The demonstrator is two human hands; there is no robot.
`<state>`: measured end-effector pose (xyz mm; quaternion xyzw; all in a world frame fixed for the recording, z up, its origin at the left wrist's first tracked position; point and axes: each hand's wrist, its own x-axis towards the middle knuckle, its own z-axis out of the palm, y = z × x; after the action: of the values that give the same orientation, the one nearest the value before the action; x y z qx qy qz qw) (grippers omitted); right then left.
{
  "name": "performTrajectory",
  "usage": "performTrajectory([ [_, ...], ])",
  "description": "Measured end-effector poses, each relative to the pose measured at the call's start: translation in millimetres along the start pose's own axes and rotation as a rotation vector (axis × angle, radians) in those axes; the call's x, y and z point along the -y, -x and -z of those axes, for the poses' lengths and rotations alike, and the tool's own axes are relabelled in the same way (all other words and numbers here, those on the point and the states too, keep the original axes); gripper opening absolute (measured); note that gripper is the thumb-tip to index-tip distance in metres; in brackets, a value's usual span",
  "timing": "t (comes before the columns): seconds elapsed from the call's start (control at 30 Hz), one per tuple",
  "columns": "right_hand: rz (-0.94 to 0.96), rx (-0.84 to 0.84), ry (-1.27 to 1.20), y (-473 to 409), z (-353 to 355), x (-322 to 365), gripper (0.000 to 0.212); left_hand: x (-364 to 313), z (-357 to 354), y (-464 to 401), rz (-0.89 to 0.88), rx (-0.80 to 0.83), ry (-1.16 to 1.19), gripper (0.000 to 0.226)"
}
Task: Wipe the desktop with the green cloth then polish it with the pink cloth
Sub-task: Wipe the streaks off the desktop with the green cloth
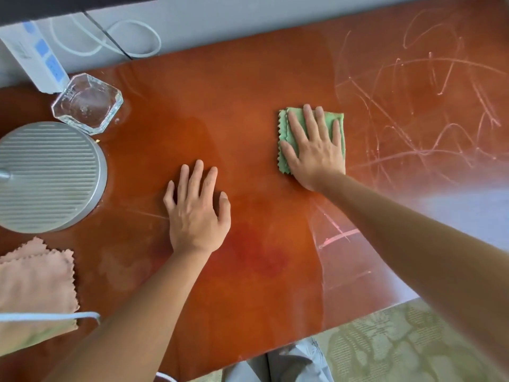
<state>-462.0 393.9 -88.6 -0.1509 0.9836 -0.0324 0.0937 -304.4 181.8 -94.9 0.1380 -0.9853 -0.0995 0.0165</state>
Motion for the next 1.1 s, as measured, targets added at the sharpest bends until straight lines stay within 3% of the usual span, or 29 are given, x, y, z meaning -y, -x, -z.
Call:
performTrajectory([
  [0.33, 0.132, 0.039, 0.03, 169.7, -32.0, 8.6, 0.064, -0.4, -0.4, 1.9, 0.001, -0.023, 0.026, 0.058],
  [0.5, 0.134, 0.016, 0.008, 157.5, -32.8, 8.0, 0.063, 1.5, -2.2, 1.2, -0.011, -0.044, 0.053, 0.057],
  [0.67, 0.02, 0.039, -0.013, 101.4, -20.0, 1.3, 0.066, -2.3, 5.2, 1.5, 0.007, -0.013, 0.077, 0.058],
  [0.77, 0.028, 0.053, -0.017, 100.7, -17.8, -1.5, 0.066, -17.6, 8.2, 8.0, 0.035, -0.044, 0.099, 0.048],
  [0.9, 0.046, 0.036, -0.025, 155.3, -23.4, 0.7, 0.065, -57.7, 2.2, 43.6, -0.179, -0.052, 0.145, 0.042],
  [1.1, 0.123, 0.079, -0.04, 271.8, -46.5, 3.0, 0.064, -78.0, -14.7, 69.2, -0.269, 0.033, 0.066, 0.052],
])
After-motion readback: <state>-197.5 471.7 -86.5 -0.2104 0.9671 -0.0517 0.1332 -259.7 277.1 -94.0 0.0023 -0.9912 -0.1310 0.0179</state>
